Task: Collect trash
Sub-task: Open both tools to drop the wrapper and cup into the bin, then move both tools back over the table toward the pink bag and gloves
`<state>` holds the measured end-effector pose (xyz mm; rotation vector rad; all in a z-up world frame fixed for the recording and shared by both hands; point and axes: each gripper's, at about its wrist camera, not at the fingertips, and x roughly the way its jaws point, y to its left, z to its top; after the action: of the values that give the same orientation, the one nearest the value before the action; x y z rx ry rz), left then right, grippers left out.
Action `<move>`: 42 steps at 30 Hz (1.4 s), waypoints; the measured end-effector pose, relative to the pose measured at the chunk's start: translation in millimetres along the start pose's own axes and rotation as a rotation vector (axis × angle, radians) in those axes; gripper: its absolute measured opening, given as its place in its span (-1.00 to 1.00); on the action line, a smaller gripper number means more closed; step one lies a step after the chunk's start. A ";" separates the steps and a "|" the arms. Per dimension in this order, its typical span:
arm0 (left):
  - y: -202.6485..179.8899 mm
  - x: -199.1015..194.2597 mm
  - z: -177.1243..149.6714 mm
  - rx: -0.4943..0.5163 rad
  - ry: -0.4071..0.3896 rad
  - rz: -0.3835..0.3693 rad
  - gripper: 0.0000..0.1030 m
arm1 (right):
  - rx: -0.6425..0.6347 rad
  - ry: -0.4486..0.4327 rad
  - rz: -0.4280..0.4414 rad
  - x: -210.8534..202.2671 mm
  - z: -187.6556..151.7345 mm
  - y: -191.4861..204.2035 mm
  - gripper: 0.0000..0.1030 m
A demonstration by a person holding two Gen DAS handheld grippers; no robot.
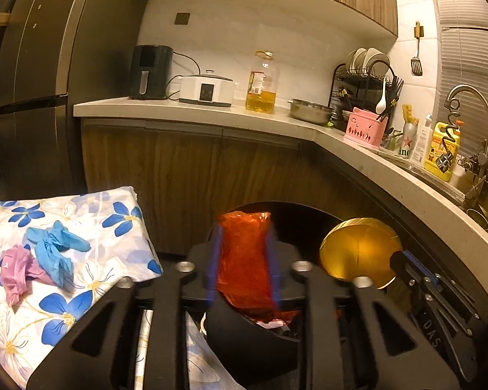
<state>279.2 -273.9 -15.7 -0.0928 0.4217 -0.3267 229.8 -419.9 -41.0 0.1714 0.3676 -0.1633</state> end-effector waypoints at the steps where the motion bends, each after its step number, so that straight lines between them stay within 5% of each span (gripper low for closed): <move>1: 1.5 -0.5 -0.2 -0.004 0.000 -0.006 -0.24 | 0.003 0.005 -0.002 0.7 -0.5 -0.7 -0.84; 4: 4.1 -2.4 0.6 -0.015 -0.004 -0.008 0.06 | 0.014 0.005 -0.012 -0.7 -3.0 -3.8 -0.47; 11: 13.7 -11.2 -2.8 -0.024 -0.009 0.042 0.57 | 0.030 -0.013 -0.034 -13.8 -3.0 -8.9 0.04; 16: 17.3 -25.5 -16.1 0.022 0.003 0.137 0.71 | 0.021 -0.038 -0.035 -30.5 -7.1 -4.9 0.41; 22: 26.6 -54.3 -33.7 0.046 -0.007 0.236 0.87 | 0.030 -0.047 -0.006 -48.3 -11.2 2.6 0.59; 42: 120.4 -133.3 -54.5 -0.079 -0.045 0.437 0.87 | -0.057 -0.059 0.159 -70.1 -25.1 83.9 0.61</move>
<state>176.9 -117.5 -32.4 -0.0825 0.3989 0.1227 172.6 -324.5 -26.7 0.1383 0.2981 -0.0014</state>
